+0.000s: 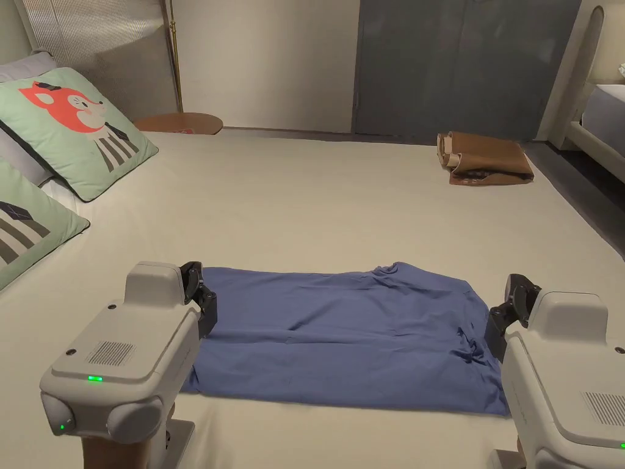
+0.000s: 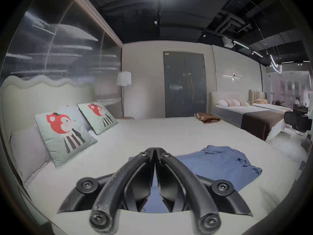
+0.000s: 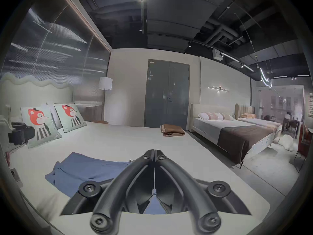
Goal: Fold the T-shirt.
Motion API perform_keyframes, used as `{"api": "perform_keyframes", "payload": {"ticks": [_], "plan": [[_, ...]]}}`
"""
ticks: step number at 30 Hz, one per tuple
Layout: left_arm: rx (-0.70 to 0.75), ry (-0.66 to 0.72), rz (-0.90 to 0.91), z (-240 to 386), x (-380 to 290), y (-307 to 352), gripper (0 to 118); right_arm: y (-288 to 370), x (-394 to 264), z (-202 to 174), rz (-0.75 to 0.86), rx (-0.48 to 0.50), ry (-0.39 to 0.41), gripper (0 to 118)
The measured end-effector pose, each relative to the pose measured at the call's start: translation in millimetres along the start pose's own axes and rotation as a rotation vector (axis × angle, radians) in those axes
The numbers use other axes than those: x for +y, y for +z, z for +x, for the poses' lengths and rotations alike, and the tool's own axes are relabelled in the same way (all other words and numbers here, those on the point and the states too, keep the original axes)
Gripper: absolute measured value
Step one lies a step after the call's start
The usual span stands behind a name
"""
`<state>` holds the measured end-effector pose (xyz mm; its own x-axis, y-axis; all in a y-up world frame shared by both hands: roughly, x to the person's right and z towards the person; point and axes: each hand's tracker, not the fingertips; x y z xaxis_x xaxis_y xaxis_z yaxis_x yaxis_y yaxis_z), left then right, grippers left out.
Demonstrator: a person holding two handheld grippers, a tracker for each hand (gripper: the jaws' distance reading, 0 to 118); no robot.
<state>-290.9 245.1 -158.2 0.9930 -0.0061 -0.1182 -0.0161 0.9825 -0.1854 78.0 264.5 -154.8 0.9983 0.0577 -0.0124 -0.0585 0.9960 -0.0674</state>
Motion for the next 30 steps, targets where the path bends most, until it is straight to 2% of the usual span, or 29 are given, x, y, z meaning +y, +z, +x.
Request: {"api": "perform_keyframes", "payload": {"ticks": [5, 9, 10, 11, 12, 13, 14, 15, 22, 23, 24, 26, 27, 28, 29, 30], "plan": [[-0.003, 0.027, -0.210, -31.0, -9.7, -39.0, 0, -6.0, -4.0, 4.6, -0.013, 0.002, -0.011, 0], [0.016, 0.151, -0.365, -61.7, -24.5, -69.6, 0, -10.6, -9.6, 7.1, -0.031, -0.007, -0.009, 0], [0.027, 0.184, -0.431, -69.9, -30.0, -77.8, 3, -12.2, -12.1, 8.8, -0.037, -0.010, -0.006, 0], [0.054, 0.228, -0.453, -76.4, -36.8, -83.2, 17, -14.3, -13.9, 9.6, -0.045, -0.008, -0.005, 0], [0.082, 0.256, -0.487, -84.3, -44.4, -89.4, 44, -16.4, -15.7, 9.8, -0.051, -0.008, -0.003, 0], [0.103, 0.261, -0.547, -92.2, -52.8, -97.2, 79, -19.1, -17.8, 9.8, -0.060, -0.010, 0.001, 0], [0.112, 0.260, -0.600, -98.5, -63.2, -105.2, 98, -23.8, -26.4, 11.6, -0.068, -0.014, 0.004, 0], [0.118, 0.253, -0.641, -98.6, -71.7, -108.6, 108, -26.4, -28.9, 11.9, -0.075, -0.015, 0.005, 0], [0.147, 0.184, -0.732, -94.0, -115.5, -128.8, 107, -38.4, -39.4, 11.2, -0.131, -0.014, 0.002, 0], [0.148, 0.175, -0.749, -91.1, -118.1, -129.9, 105, -40.3, -41.3, 11.2, -0.137, -0.011, 0.001, 0], [0.139, 0.168, -0.759, -87.5, -119.8, -132.0, 98, -41.4, -42.4, 11.2, -0.142, -0.008, 0.000, 0], [0.114, 0.112, -0.759, -76.7, -124.5, -134.3, 64, -41.8, -42.1, 11.9, -0.152, -0.007, 0.000, 0], [0.106, 0.076, -0.761, -71.4, -126.4, -135.0, 44, -42.8, -43.1, 12.1, -0.158, -0.007, 0.002, 0], [0.089, 0.046, -0.758, -65.0, -127.8, -135.7, 20, -44.0, -44.5, 12.4, -0.164, -0.009, 0.002, 0], [0.054, 0.035, -0.742, -58.9, -127.7, -135.0, 4, -44.8, -46.1, 13.6, -0.170, -0.010, 0.000, 0], [0.065, 0.041, -0.746, -54.5, -126.3, -135.4, 4, -42.0, -43.9, 12.4, -0.176, -0.011, -0.005, 0]]}}
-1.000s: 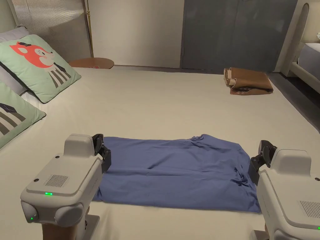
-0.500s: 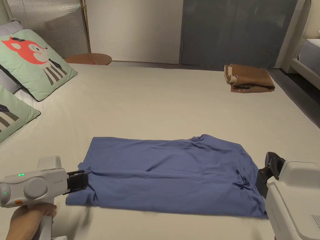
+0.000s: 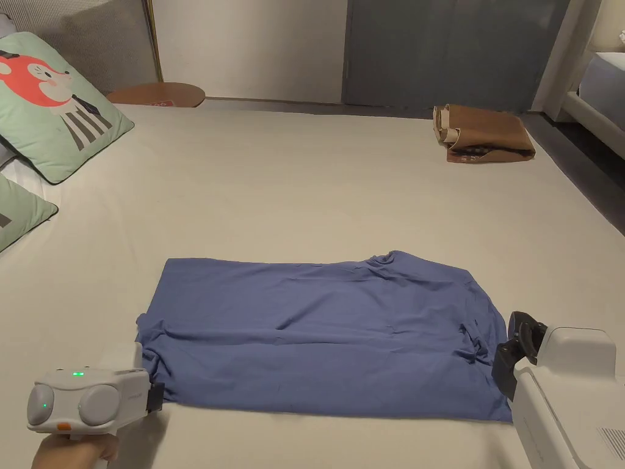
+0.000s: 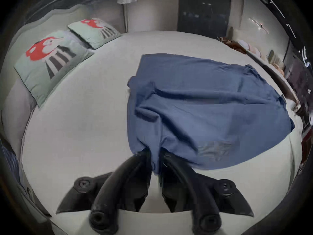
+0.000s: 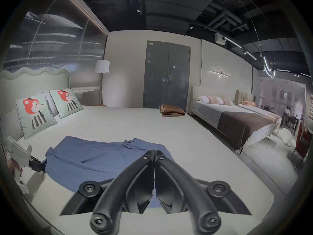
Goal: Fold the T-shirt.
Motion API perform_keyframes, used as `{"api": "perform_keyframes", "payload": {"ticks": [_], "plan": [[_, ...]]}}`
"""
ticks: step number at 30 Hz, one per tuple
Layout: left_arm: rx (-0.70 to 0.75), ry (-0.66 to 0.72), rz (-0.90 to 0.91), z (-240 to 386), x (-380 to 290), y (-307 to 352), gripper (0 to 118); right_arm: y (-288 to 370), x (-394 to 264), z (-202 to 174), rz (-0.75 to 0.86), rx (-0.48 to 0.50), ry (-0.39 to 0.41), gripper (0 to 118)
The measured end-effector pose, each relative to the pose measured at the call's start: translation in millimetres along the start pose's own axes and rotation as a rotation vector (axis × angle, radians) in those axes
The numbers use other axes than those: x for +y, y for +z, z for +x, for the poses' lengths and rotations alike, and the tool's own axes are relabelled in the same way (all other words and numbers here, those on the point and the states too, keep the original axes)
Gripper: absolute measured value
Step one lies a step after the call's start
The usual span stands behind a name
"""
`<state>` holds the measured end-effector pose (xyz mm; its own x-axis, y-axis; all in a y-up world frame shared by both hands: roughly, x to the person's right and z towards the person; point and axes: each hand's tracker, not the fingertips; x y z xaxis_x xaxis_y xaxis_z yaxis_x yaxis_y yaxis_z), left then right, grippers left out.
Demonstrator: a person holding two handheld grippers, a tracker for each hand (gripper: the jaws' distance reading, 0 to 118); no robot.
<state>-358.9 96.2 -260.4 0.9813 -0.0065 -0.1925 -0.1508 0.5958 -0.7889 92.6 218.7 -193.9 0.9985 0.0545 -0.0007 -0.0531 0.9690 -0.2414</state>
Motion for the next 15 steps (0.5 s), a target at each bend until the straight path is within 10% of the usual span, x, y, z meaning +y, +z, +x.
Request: {"api": "perform_keyframes", "payload": {"ticks": [6, 10, 15], "plan": [[0.002, -0.042, 0.066, -9.2, 0.4, 17.3, 3, -36.5, -32.6, 27.3, -0.209, 0.008, -0.130, 8], [-0.018, -0.033, 0.088, -16.7, 3.5, 31.0, 3, -81.5, -75.4, 46.4, -0.424, -0.034, -0.140, 103], [-0.038, -0.001, 0.088, -20.7, 4.3, 34.7, 3, -122.3, -111.3, 59.3, -0.567, -0.052, -0.133, 106]]}}
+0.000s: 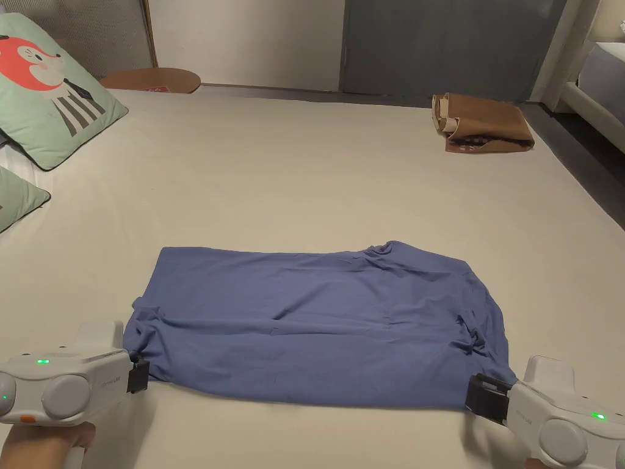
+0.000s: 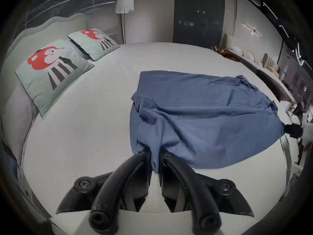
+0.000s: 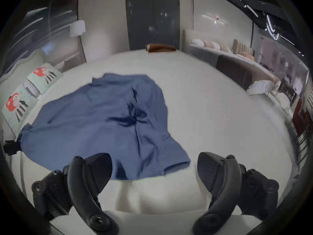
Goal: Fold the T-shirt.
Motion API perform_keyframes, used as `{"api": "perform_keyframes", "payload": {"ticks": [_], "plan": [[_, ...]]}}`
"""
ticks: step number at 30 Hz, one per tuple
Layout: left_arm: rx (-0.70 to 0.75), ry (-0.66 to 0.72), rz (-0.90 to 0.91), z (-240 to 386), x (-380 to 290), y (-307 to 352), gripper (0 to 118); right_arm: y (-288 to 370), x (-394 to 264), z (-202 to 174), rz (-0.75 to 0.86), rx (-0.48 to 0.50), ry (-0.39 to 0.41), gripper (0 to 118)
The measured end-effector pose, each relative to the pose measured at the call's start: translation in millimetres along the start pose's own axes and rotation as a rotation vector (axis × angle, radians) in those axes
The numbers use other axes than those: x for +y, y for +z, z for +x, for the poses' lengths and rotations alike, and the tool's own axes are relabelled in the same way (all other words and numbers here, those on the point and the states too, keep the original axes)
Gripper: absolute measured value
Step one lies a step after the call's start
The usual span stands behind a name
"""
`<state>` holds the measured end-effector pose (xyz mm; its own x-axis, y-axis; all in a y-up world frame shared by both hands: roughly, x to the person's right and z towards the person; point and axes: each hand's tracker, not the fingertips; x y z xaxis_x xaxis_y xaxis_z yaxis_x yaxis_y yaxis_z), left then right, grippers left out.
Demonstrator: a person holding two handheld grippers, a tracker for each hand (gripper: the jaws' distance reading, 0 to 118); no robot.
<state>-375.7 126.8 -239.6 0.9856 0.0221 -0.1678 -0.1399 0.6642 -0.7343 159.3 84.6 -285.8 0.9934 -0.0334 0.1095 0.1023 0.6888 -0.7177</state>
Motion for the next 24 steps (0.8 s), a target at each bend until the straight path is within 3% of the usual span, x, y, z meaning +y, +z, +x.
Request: {"api": "perform_keyframes", "payload": {"ticks": [5, 6, 7, 8, 9, 10, 12, 18, 22, 24], "plan": [[-0.006, 0.015, 0.001, -2.7, -0.9, -0.2, 3, -7.0, -2.6, -7.7, -0.047, 0.046, -0.001, 85], [-0.006, 0.016, 0.004, -2.6, -0.2, -0.6, 3, -4.5, -3.7, -10.0, -0.043, 0.034, 0.004, 70], [-0.005, 0.019, 0.006, -3.3, 0.2, 1.2, 3, 0.7, -4.0, -11.4, -0.020, -0.004, 0.032, 47], [-0.006, 0.020, 0.008, -4.0, 0.4, 2.9, 3, 6.8, -3.4, -11.9, -0.009, 0.060, 0.053, 23], [-0.005, 0.020, 0.010, -4.6, 0.6, 4.3, 3, 11.1, -3.4, -12.9, -0.014, 0.129, 0.021, 14], [-0.002, 0.018, 0.011, -4.6, 1.4, 4.5, 3, 17.8, -2.9, -15.4, -0.012, 0.060, 0.028, 14], [-0.002, 0.020, 0.012, -7.6, 0.4, 8.6, 3, 32.0, -1.8, -16.1, 0.047, 0.045, 0.083, 13], [-0.004, 0.060, 0.019, -15.6, -16.8, 28.7, 3, 56.6, -9.6, 4.6, 0.062, 0.078, 0.021, 13], [-0.020, 0.099, -0.003, -25.5, -50.4, 49.0, 3, 71.2, -35.5, 22.9, 0.040, 0.121, -0.068, 13], [-0.017, 0.115, -0.026, -29.8, -68.8, 57.0, 3, 77.0, -51.4, 27.6, 0.031, 0.121, -0.065, 13]]}}
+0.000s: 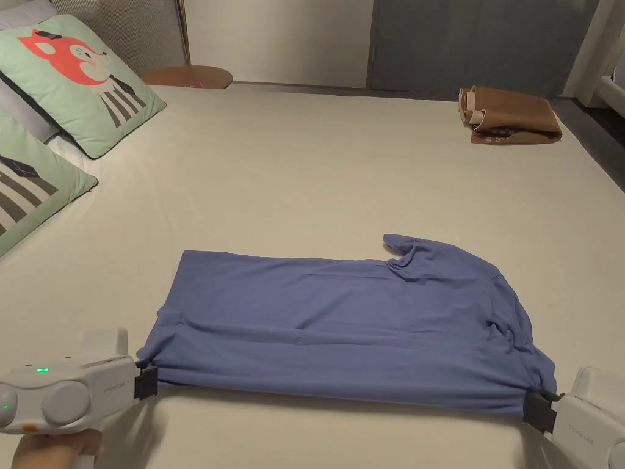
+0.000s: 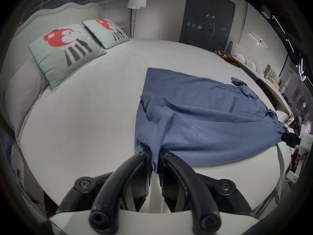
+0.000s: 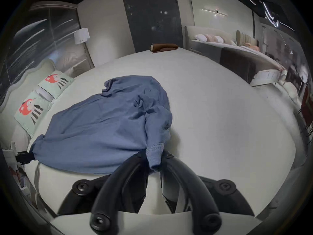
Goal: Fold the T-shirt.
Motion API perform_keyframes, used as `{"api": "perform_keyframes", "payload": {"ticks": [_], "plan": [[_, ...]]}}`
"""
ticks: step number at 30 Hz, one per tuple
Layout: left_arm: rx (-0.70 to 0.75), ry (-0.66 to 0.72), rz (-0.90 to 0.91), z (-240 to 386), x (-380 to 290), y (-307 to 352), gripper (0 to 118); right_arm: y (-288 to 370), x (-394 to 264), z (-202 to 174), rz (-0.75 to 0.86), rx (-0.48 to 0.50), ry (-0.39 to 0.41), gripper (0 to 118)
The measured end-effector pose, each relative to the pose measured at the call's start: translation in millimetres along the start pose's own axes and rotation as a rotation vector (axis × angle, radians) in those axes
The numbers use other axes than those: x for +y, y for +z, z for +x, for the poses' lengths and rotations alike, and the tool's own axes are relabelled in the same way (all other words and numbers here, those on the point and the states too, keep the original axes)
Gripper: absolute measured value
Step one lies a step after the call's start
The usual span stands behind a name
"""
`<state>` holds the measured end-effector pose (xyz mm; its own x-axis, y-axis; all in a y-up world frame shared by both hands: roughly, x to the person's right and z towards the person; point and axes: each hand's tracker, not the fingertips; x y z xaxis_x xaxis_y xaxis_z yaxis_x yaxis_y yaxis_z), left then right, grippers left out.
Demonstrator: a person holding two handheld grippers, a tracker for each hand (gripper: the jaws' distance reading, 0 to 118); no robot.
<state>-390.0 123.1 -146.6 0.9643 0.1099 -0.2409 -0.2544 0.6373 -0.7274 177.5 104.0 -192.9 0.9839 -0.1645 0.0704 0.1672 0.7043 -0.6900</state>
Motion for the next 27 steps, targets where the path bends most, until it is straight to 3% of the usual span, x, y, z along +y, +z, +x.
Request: {"api": "perform_keyframes", "payload": {"ticks": [8, 13, 14, 15, 16, 18, 19, 27], "plan": [[0.025, -0.003, -0.080, -9.2, -33.0, -7.7, 3, 2.2, -46.3, 4.4, -0.075, -0.032, -0.014, 14], [0.057, 0.006, -0.090, 0.4, -26.3, -8.8, 6, 3.6, -34.4, -3.8, -0.076, -0.058, -0.027, 17], [0.063, 0.019, -0.094, 3.3, -23.0, -5.7, 12, 9.8, -29.4, -8.9, -0.076, -0.065, -0.022, 24], [0.063, 0.028, -0.098, 5.2, -18.6, -3.1, 27, 16.2, -23.8, -14.1, -0.055, -0.078, 0.001, 38], [0.060, 0.050, -0.081, 8.4, -12.5, 2.1, 60, 24.5, -15.4, -21.1, -0.003, -0.088, 0.042, 68], [0.039, 0.087, 0.013, 20.2, 2.4, 16.3, 104, 40.7, 5.4, -37.3, 0.104, -0.072, 0.086, 110], [0.021, 0.090, 0.085, 28.3, 11.0, 27.5, 108, 50.7, 16.8, -46.1, 0.164, -0.061, 0.101, 118], [-0.011, -0.082, 0.578, 102.3, 66.3, 104.0, 108, 104.9, 78.5, -103.8, 0.521, 0.039, 0.168, 118]]}}
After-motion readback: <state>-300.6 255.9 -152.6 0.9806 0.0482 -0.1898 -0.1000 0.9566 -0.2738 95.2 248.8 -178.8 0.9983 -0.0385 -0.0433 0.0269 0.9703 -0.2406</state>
